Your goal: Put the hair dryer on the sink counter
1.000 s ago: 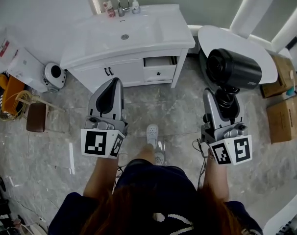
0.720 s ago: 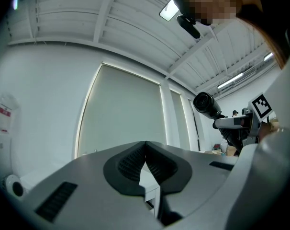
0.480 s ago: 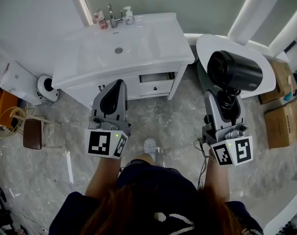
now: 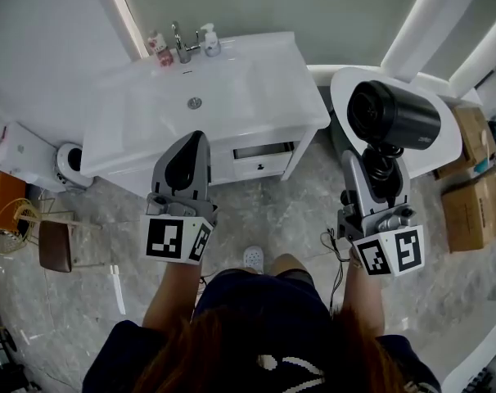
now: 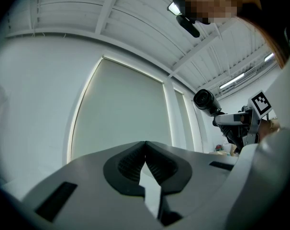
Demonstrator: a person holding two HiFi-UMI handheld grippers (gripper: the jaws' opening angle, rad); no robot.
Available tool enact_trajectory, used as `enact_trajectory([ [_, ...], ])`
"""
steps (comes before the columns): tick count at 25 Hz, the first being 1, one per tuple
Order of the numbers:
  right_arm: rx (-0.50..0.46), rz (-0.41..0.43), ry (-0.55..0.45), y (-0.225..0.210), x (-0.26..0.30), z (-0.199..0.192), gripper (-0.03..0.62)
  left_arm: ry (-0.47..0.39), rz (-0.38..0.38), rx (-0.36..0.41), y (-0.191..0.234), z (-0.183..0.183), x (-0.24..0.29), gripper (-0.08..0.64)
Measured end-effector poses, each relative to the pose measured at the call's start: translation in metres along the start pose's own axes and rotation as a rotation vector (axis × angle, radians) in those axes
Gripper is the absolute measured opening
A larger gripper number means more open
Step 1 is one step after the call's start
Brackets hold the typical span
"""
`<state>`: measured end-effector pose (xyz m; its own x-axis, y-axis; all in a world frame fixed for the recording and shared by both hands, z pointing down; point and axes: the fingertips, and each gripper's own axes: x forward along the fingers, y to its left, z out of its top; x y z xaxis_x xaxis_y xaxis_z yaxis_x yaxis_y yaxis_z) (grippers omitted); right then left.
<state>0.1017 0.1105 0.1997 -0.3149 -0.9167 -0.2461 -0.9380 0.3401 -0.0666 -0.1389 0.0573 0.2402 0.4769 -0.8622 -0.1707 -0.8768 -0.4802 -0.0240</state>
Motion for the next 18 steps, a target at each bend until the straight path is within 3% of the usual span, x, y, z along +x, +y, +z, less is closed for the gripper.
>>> enact_trajectory([
  [6,0.009,0.004,0.011,-0.007,0.003,-0.009,0.290,0.017,0.009,-0.012,-0.001,-0.014,0.004,0.018],
  [11,0.033,0.024,0.054,-0.025,0.075,-0.032,0.290,0.051,0.040,-0.028,0.042,-0.028,0.056,0.018],
  [18,0.038,0.098,0.050,-0.047,0.102,-0.044,0.290,0.036,0.097,-0.003,0.041,-0.034,0.077,0.018],
])
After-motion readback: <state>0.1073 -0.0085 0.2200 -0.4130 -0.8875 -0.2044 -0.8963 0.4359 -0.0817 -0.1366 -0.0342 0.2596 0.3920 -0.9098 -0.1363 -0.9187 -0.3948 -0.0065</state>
